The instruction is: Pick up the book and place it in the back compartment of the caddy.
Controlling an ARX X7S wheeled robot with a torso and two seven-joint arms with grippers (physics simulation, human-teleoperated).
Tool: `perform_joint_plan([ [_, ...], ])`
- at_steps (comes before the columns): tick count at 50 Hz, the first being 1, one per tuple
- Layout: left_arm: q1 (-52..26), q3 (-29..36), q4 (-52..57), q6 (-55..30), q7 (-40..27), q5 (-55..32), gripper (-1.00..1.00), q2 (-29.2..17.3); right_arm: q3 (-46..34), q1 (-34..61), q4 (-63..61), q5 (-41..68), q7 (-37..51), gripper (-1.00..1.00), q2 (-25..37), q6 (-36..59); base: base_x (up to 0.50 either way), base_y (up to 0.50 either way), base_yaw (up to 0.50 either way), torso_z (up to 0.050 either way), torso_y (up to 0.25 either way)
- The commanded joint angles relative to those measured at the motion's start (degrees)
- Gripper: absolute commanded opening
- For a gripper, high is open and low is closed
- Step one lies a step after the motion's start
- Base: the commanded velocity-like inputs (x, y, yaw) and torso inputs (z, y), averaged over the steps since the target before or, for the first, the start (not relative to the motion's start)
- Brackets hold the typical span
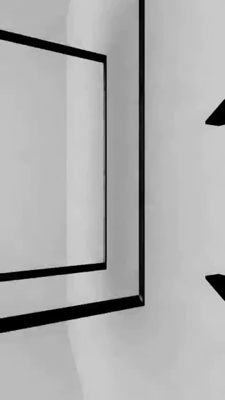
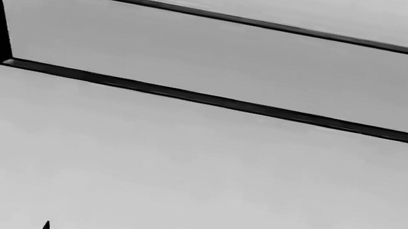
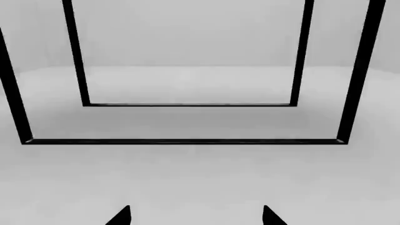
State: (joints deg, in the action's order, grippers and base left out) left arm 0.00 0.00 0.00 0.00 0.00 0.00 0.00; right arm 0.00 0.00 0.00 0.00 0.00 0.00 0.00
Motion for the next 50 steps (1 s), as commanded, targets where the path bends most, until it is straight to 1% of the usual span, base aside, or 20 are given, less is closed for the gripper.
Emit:
perform_joint_plan([
  [1,0.09,1.04,0.00,0.12,-1.04,-0.90,1.00,-0.90,-1.58,0.12,0.51,1.28,1.57,1.00,1.28,-0.44,0.00,0.00,0.00,0.000,0.000],
  [10,0.00,3.37,-0.39,-0.08,-2.25,-2.10,1.00,-2.57,-3.24,0.39,-0.06,2.71,3.08,1.00,2.62,0.81,0.00,0.00,0.00,0.000,0.000],
  [22,0.55,4.65,1.03,-0.27,-3.98,-3.06,1.00,-3.67,-4.59,0.02,-1.48,3.93,4.41,1.00,3.75,1.42,0.00,0.00,0.00,0.000,0.000],
  [26,1.01,4.81,1.87,0.91,-4.09,-3.98,1.00,-3.91,-4.96,-0.06,-1.50,4.21,4.78,1.00,4.04,1.30,0.00,0.00,0.00,0.000,0.000],
  [29,0.90,5.63,0.78,2.50,-4.20,-2.97,1.00,-4.58,-5.22,-0.03,-1.18,4.58,4.83,1.00,4.26,0.84,0.00,0.00,0.00,0.000,0.000],
  [30,0.97,5.68,0.86,2.30,-4.19,-3.22,1.00,-4.63,-5.32,-0.15,-1.61,4.60,4.99,1.00,4.33,1.08,0.00,0.00,0.00,0.000,0.000],
  [31,1.42,5.01,1.33,3.89,-2.77,-6.27,1.00,-4.41,-5.36,-0.20,-1.70,4.74,5.05,1.00,4.40,1.08,0.00,0.00,0.00,0.000,0.000],
  [32,1.54,5.48,2.26,1.70,-2.93,-5.78,1.00,-4.87,-5.38,-0.24,-1.82,4.85,5.15,1.00,4.49,1.09,0.00,0.00,0.00,0.000,0.000],
  [33,1.71,5.35,2.07,3.13,-2.74,-6.28,1.00,-4.83,-5.42,-0.24,-1.87,4.90,5.26,1.00,4.57,1.11,0.00,0.00,0.00,0.000,0.000],
  [34,1.53,5.79,2.38,1.52,-3.00,-5.62,1.00,-5.16,-5.43,-0.25,-2.06,5.07,5.33,1.00,4.63,1.17,0.00,0.00,0.00,0.050,0.000],
  [50,1.77,6.88,2.94,2.18,-3.68,-7.21,1.00,-6.24,-6.89,-0.24,-2.56,5.91,6.41,1.00,5.63,0.92,0.00,0.00,0.00,0.050,0.000],
])
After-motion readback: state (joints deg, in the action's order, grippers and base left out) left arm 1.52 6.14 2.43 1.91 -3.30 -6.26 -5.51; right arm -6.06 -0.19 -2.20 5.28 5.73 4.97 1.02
